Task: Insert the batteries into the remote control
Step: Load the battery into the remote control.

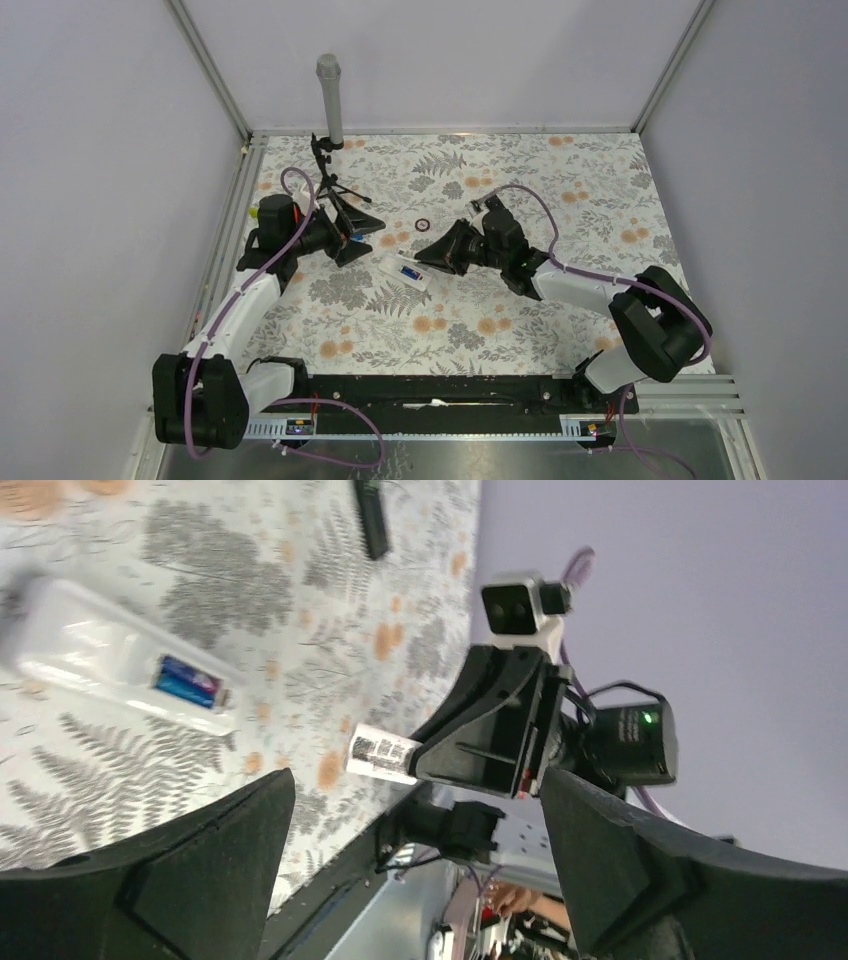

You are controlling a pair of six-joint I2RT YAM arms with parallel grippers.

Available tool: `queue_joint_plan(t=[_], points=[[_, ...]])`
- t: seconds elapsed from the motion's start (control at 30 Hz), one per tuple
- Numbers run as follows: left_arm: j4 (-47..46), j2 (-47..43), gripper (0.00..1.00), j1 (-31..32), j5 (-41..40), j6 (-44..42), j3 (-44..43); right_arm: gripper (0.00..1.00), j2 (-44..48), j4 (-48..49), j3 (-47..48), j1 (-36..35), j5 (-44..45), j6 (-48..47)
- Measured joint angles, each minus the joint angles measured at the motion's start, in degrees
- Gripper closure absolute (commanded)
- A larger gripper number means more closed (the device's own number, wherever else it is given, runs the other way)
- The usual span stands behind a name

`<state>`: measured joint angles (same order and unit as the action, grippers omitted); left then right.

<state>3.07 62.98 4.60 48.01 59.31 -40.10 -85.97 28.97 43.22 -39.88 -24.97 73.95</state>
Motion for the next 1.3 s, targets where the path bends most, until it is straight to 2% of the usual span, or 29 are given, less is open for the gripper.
queue_joint_plan(t=[0.13, 0.3, 0.4, 0.7, 1.3], points=[[5.5, 2.1, 0.01, 0.0, -5.2, -3.9, 0.7, 0.98, 0.2, -0.5, -3.9, -0.2, 3.7, -0.2], [10.9, 9.7, 0.14, 0.0, -10.3, -7.5, 0.8, 0.98, -1.2, 0.7, -5.2, -0.5, 6.8, -0.3], [11.9, 13.3, 0.18, 0.0, -12.0, -8.7, 0.9, 0.99, -4.5, 3.1, -5.2, -0.7, 7.7, -0.4], [9.7, 18.0, 0.22, 0.0, -13.9, -8.3, 2.3, 0.99, -13.3, 6.9, -5.0, -2.2, 10.1, 0.6], [4.2, 21.4, 0.23, 1.1, -14.0, -7.2, 3.5, 1.00, -19.1, 14.3, -4.2, -2.6, 10.9, 4.9]])
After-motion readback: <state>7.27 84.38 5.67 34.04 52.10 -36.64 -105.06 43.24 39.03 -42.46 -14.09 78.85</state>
